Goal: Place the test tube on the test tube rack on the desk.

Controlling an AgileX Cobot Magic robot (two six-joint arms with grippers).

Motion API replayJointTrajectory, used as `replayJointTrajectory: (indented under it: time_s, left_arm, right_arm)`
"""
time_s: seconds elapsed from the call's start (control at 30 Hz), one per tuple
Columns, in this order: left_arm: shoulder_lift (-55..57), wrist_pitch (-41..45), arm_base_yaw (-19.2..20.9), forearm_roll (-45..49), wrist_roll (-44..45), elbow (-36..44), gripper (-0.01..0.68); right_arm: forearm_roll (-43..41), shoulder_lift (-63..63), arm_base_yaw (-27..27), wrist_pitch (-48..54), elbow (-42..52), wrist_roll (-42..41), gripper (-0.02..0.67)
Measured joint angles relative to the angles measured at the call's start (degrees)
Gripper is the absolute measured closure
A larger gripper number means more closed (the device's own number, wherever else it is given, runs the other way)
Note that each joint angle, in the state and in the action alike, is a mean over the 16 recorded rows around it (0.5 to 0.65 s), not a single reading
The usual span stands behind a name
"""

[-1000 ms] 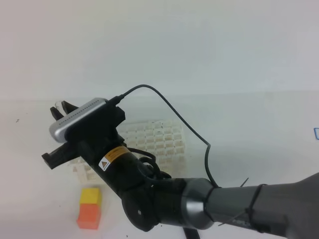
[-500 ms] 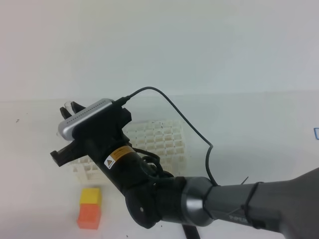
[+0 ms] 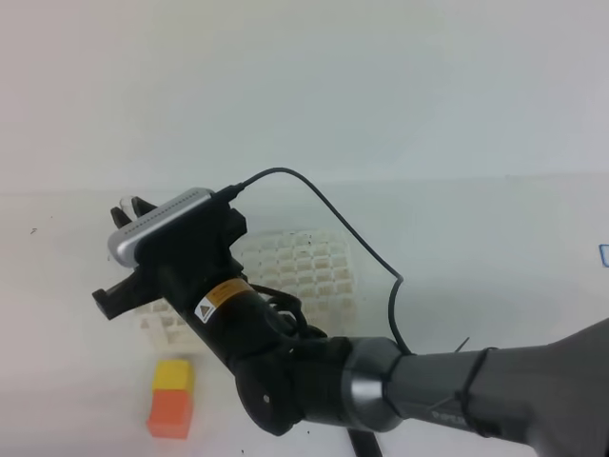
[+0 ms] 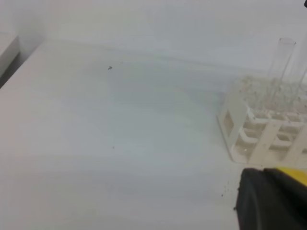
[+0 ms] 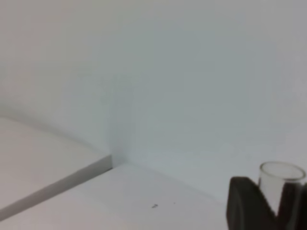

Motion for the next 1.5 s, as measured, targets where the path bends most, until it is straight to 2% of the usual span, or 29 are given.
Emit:
replayJointTrajectory:
  time_s: [0.17, 1.0, 1.5]
  left_arm:
    - [0.0, 1.04, 0.0, -0.48, 4.71, 0.0, 0.674]
    - [0.0, 3.8, -0.23, -0.19, 4.11, 0.0, 0.674]
    - [0.0, 3.8, -5.86, -0.19, 4.1, 0.0, 0.674]
  right_arm:
    - [0.01, 0.84, 0.0, 0.69, -0.09, 0.05, 0.526]
    - [-0.11, 4.24, 0.09, -2.19, -0.61, 0.14, 0.526]
    - [0.26, 6.37, 0.54, -3.67, -0.64, 0.26, 0.526]
